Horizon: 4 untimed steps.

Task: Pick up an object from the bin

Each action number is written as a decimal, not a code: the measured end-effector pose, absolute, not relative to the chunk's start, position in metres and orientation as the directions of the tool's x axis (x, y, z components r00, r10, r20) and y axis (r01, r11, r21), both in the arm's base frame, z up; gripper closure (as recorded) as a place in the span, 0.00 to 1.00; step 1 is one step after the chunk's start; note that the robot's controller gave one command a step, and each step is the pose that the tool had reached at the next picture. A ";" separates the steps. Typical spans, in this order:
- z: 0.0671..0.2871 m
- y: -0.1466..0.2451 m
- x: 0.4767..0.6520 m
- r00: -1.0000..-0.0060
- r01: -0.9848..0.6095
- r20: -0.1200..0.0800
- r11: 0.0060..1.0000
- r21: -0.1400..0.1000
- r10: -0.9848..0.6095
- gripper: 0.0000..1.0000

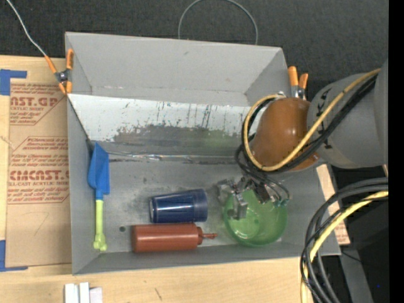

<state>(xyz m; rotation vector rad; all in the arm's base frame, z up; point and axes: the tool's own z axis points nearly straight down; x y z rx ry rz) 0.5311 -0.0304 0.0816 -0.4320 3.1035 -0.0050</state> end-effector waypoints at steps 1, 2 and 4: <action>0.082 -0.030 0.531 -0.962 -0.273 -0.008 0.962 -0.004 -0.273 1.00; 0.180 -0.022 0.538 -0.968 -0.249 -0.004 0.968 -0.002 -0.249 1.00; 0.105 0.015 0.553 -0.993 -0.118 -0.005 0.993 0.001 -0.118 1.00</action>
Offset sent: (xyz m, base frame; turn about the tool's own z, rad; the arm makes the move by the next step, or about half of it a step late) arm 0.0145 0.0151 0.1883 0.0439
